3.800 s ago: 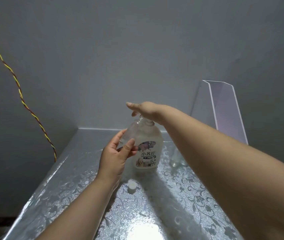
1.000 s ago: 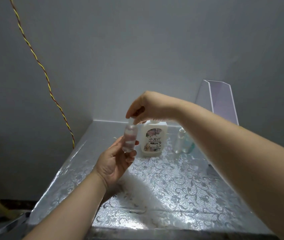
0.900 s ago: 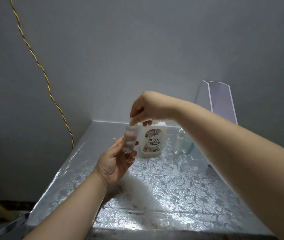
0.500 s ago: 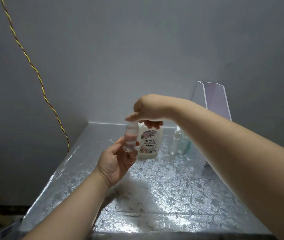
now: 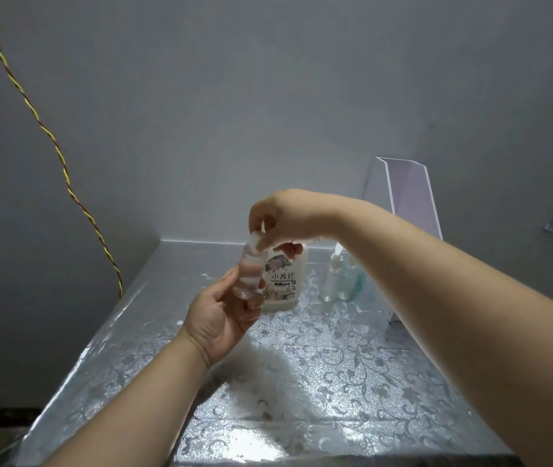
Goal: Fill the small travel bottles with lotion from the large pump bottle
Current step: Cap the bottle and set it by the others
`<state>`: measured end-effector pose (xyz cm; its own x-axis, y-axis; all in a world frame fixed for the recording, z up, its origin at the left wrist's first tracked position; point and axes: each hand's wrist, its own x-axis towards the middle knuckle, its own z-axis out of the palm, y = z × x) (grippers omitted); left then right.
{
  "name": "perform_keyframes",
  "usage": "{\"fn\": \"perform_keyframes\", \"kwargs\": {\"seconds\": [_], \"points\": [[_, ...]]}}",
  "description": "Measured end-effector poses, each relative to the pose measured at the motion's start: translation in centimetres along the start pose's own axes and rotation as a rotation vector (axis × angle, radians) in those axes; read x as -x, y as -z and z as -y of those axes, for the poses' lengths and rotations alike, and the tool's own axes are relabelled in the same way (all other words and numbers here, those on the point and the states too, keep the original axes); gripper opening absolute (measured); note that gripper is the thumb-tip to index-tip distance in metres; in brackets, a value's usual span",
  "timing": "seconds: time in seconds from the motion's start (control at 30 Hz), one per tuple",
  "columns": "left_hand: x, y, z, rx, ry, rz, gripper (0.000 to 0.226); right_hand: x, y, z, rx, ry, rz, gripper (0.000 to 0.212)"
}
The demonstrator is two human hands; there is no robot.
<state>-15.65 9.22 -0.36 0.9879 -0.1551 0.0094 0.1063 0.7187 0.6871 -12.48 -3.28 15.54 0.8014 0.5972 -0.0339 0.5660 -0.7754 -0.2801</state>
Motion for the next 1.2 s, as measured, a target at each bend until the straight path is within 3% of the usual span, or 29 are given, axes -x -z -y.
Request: {"fn": "perform_keyframes", "kwargs": {"seconds": [0.13, 0.23, 0.37, 0.57, 0.7, 0.93, 1.07, 1.2], "points": [[-0.2, 0.1, 0.1, 0.019, 0.017, -0.008, 0.034, 0.1, -0.7, -0.6, 0.053, -0.052, -0.004, 0.037], [-0.2, -0.1, 0.1, 0.02, 0.028, 0.018, 0.032, 0.3, -1.0, -1.1, -0.082, -0.018, -0.048, 0.033], [-0.5, -0.2, 0.4, -0.005, 0.004, 0.056, 0.036, 0.4, -1.4, -1.5, -0.018, 0.004, -0.16, 0.023], [-1.0, -1.5, 1.4, -0.127, -0.1, 0.056, 0.031, 1.4, -1.8, -3.1, -0.13, -0.048, -0.243, 0.019], [-1.8, -2.9, 3.4, -0.287, -0.104, 0.061, 0.032, 3.2, -1.4, -4.8, -0.1, -0.129, -0.261, 0.019], [-3.8, -3.9, 6.1, -0.823, -0.007, 0.055, 0.045, 5.7, -1.3, -8.8, 0.1, -0.394, -0.206, 0.035], [-4.0, -4.4, 6.7, -0.94, -0.032, 0.063, 0.039, 5.7, -3.0, -11.1, 0.205, -0.492, -0.233, 0.02], [-4.1, -4.5, 6.3, -0.993, -0.154, 0.012, 0.026, 4.8, -4.7, -12.6, 0.141, -0.518, -0.261, 0.041]]}}
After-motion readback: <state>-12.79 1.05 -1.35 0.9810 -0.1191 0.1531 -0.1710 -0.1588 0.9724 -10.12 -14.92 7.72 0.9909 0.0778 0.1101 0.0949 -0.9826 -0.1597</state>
